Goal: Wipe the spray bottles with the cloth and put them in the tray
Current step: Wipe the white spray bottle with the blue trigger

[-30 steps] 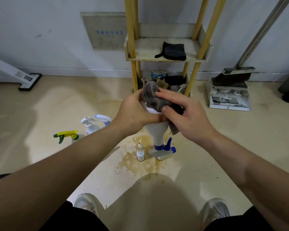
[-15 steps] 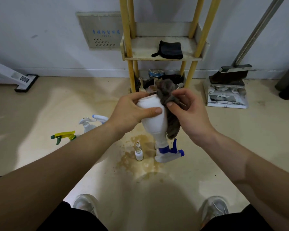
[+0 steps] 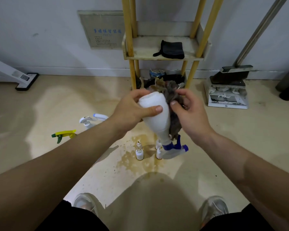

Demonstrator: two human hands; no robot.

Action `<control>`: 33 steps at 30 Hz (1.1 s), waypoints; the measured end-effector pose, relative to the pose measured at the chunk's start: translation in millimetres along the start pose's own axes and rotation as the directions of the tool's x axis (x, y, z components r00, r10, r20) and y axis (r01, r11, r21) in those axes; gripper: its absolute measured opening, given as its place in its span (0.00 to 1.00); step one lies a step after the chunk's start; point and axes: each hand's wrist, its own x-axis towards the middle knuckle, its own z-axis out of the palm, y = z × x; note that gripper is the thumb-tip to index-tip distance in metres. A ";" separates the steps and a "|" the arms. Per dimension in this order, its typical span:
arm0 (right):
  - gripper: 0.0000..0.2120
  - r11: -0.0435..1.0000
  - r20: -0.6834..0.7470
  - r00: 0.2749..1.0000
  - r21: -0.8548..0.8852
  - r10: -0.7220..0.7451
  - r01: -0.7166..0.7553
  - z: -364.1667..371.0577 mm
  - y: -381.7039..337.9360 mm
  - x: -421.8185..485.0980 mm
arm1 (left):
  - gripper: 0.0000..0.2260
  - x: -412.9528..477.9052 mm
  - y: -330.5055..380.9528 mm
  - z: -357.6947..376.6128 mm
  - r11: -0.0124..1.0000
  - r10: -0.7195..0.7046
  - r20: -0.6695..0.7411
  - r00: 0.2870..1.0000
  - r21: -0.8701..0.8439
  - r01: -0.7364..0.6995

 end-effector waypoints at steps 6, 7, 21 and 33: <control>0.14 0.995 0.009 0.997 0.067 -0.075 0.074 4.7 -9.2 -4.8 | 0.26 3.0 -0.4 -0.6 0.991 0.083 -0.036 0.996 0.108 -0.079; 0.17 0.992 0.015 0.993 0.048 -0.119 0.118 7.8 -10.0 -8.6 | 0.26 4.2 0.0 -3.0 0.990 0.091 -0.056 0.994 0.117 -0.084; 0.08 0.989 -0.158 0.976 0.043 0.147 -0.142 6.7 11.0 1.0 | 0.20 0.5 2.4 -9.1 0.990 0.045 0.142 0.989 0.124 -0.063; 0.10 0.987 -0.061 0.989 0.095 0.134 -0.128 8.8 -3.2 -8.2 | 0.36 -4.6 3.5 -10.9 0.998 -0.056 0.154 0.987 0.028 0.052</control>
